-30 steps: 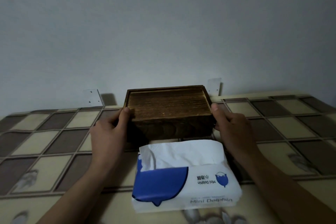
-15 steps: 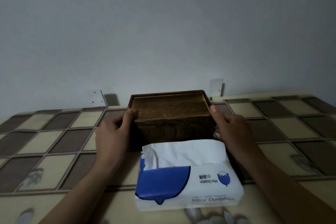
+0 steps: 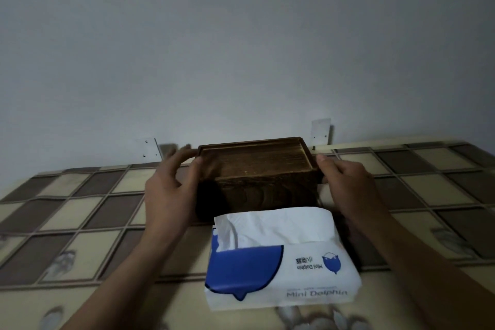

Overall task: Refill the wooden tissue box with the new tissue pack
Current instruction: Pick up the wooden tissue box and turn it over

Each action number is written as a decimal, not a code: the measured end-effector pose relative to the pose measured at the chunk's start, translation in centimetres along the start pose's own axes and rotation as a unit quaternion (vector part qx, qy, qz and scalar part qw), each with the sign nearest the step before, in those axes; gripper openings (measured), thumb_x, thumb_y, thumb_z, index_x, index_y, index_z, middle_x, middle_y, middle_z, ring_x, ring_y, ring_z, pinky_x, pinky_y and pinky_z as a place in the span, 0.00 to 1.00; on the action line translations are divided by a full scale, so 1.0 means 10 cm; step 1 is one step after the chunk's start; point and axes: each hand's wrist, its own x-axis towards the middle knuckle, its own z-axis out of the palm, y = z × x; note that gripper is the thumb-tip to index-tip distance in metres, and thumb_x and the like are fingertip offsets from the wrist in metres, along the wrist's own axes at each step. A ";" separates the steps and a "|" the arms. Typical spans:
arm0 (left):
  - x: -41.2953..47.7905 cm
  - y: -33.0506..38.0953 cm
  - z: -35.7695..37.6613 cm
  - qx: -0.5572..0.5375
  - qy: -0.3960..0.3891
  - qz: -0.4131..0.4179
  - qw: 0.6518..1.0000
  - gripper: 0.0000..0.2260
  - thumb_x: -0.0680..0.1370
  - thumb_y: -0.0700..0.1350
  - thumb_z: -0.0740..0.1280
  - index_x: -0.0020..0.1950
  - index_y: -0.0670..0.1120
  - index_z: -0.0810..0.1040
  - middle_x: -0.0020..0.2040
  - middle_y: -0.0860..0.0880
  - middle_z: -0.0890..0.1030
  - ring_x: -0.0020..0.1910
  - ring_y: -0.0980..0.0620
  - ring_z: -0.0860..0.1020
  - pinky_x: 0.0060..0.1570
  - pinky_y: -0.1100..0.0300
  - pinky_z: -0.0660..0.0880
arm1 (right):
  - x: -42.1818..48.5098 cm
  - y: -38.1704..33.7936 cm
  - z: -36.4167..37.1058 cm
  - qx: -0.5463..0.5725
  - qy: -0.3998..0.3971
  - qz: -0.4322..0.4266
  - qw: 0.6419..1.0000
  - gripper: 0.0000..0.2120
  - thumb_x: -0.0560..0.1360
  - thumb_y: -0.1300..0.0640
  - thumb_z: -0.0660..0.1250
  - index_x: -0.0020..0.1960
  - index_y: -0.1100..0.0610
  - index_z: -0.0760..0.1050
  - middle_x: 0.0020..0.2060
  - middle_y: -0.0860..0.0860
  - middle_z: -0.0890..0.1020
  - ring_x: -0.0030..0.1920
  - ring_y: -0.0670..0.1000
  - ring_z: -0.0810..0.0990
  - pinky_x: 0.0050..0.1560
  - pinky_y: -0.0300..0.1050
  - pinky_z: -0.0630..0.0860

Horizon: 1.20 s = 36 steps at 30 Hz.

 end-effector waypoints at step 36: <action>0.26 0.64 1.22 0.358 -0.387 0.229 0.818 0.49 0.66 0.78 0.46 0.81 0.51 0.50 0.82 0.49 0.48 0.80 0.50 0.47 0.76 0.51 0.47 | 0.41 0.02 0.16 0.135 -0.087 0.058 0.985 0.10 0.69 0.53 0.69 0.43 0.59 0.83 0.38 0.60 0.85 0.42 0.59 0.85 0.45 0.62 0.81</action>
